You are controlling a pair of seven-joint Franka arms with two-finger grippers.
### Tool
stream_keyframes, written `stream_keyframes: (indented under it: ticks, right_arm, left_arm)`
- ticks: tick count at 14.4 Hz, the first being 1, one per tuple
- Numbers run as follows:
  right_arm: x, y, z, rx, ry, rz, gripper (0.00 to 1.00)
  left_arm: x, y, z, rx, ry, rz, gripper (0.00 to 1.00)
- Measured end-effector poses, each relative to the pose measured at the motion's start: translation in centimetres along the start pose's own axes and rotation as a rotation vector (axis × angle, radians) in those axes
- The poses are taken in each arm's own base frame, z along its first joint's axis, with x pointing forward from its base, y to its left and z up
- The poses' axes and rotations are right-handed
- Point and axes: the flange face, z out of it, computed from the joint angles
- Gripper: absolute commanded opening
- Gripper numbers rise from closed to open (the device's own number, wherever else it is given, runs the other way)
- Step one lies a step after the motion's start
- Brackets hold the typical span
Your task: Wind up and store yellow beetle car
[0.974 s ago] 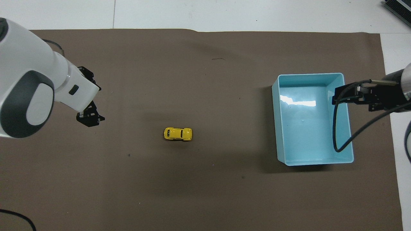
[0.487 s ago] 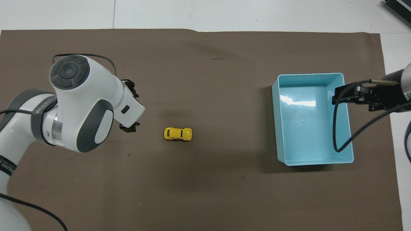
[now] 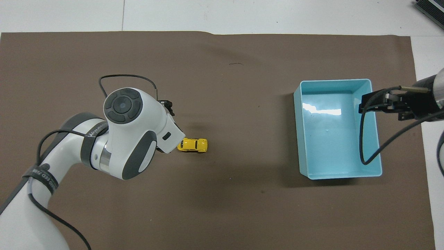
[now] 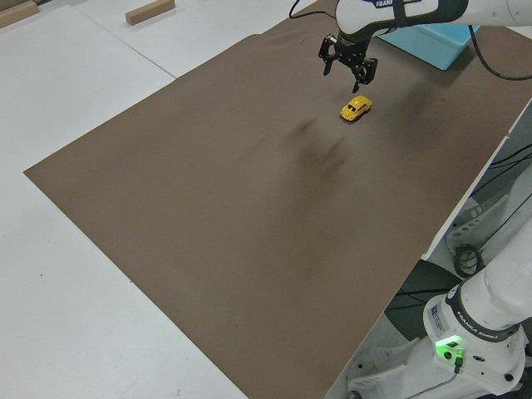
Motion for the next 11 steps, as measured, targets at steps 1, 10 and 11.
stream_keyframes:
  ticks: [1, 10, 11]
  right_arm:
    - [0.0, 0.0, 0.0, 0.0, 0.0, 0.0, 1.0]
    - [-0.1, 0.1, 0.0, -0.001, -0.004, 0.002, 1.0]
    - [0.0, 0.2, 0.0, -0.001, -0.005, 0.004, 1.0]
  left_arm:
    - [0.5, 0.4, 0.8, 0.007, 0.003, 0.0, 1.0]
    - [4.1, 3.8, 5.2, 0.012, 0.009, -0.033, 1.0]
    - [4.1, 4.0, 5.4, 0.009, 0.007, -0.034, 1.0]
